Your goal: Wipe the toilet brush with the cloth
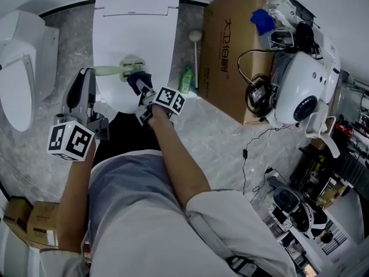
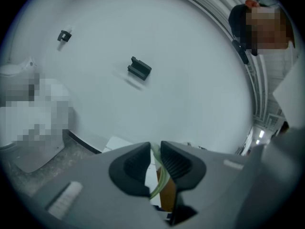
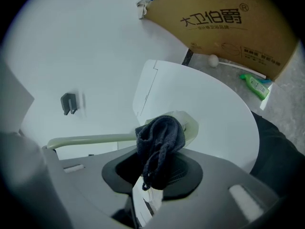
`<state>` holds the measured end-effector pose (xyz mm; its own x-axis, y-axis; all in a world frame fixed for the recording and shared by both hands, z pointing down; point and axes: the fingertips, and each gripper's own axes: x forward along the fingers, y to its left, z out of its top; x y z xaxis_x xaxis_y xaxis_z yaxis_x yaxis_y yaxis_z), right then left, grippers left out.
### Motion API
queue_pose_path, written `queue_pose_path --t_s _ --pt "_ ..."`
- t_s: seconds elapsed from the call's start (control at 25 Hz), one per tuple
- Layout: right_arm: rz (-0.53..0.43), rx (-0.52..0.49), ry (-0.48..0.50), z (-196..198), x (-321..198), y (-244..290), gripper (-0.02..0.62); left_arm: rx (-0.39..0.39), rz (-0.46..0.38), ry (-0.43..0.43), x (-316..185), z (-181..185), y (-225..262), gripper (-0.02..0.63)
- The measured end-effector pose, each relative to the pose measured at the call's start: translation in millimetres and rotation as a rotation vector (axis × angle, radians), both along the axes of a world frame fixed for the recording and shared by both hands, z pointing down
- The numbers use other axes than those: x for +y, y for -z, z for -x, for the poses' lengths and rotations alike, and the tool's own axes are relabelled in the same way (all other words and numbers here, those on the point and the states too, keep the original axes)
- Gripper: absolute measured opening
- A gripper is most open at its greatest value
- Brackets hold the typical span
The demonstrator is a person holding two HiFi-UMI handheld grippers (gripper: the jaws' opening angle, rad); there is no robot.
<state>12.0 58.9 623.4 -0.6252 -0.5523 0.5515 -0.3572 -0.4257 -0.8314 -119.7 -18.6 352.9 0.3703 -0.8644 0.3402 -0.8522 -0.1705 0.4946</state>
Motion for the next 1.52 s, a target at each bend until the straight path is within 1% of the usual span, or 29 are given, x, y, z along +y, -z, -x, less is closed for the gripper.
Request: queue_pose_path --t_s 0.16,0.64,0.88,1.08,1.52 --pt "0.006 -0.011 -0.024 -5.2 1.2 -1.1 0.086 -0.004 0.006 0.007 1.3 -2.0 0.4 0.000" --pt "0.062 -0.045 -0.165 -23.2 4.9 -15.9 0.086 -0.017 0.012 0.011 2.8 -1.8 0.9 0.000" --pt "0.069 -0.050 -0.172 -21.4 5.0 -24.1 0.086 -0.023 0.006 0.012 2.4 -1.4 0.0 0.000" --pt "0.062 -0.007 -0.126 -20.2 4.7 -29.6 0.086 -0.032 0.014 0.011 3.2 -2.5 -0.2 0.000" --pt "0.081 0.043 -0.138 -23.3 9.3 -46.7 0.086 -0.039 0.015 0.015 1.8 -4.4 -1.9 0.000"
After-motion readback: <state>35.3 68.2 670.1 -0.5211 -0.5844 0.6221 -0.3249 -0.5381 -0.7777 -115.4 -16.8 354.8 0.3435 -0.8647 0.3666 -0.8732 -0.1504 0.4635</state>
